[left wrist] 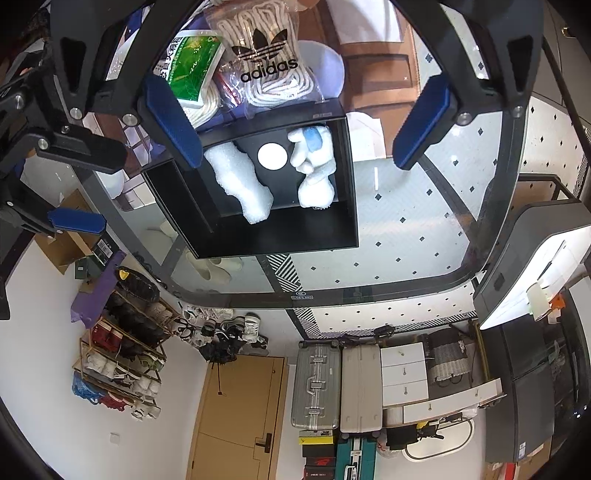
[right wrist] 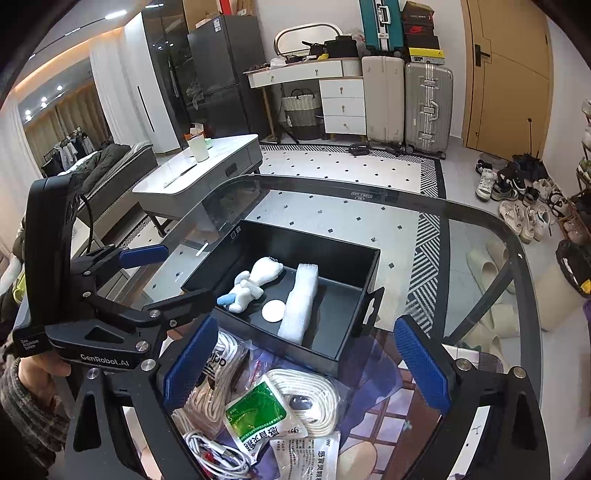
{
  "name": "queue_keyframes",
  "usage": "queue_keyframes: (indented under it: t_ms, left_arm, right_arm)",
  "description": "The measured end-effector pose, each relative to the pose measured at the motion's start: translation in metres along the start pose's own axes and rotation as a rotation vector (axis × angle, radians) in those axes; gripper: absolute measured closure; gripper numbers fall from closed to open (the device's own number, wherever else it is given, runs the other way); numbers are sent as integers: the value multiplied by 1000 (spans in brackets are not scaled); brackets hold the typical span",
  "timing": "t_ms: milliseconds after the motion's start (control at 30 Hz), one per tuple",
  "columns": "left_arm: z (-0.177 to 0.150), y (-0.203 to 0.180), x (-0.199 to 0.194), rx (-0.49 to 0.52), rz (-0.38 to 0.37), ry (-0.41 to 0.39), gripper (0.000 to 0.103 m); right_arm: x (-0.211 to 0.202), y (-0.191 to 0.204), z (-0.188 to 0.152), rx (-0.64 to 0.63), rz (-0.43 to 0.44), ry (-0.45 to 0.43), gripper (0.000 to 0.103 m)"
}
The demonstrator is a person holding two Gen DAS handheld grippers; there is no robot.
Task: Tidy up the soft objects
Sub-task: 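Move the left gripper to the clear bag of Adidas laces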
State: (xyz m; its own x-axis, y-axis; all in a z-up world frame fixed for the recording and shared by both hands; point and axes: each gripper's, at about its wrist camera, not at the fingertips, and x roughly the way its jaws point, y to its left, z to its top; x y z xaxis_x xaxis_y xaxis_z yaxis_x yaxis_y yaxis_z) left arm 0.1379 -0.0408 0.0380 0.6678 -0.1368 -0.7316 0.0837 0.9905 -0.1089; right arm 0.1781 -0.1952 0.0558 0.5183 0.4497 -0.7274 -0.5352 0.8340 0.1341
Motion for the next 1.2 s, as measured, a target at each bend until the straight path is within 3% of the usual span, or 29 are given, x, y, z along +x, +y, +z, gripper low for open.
queue_keyframes:
  t_ms: [533,1200]
  left_arm:
    - [-26,-3,-9,-6,-23,9,0]
    - [-53,-10,3,-1,-38,43,0]
  right_arm:
    - [-14,5,-41,29,-11,29,1]
    - [3,21,-84,3,10,96,1]
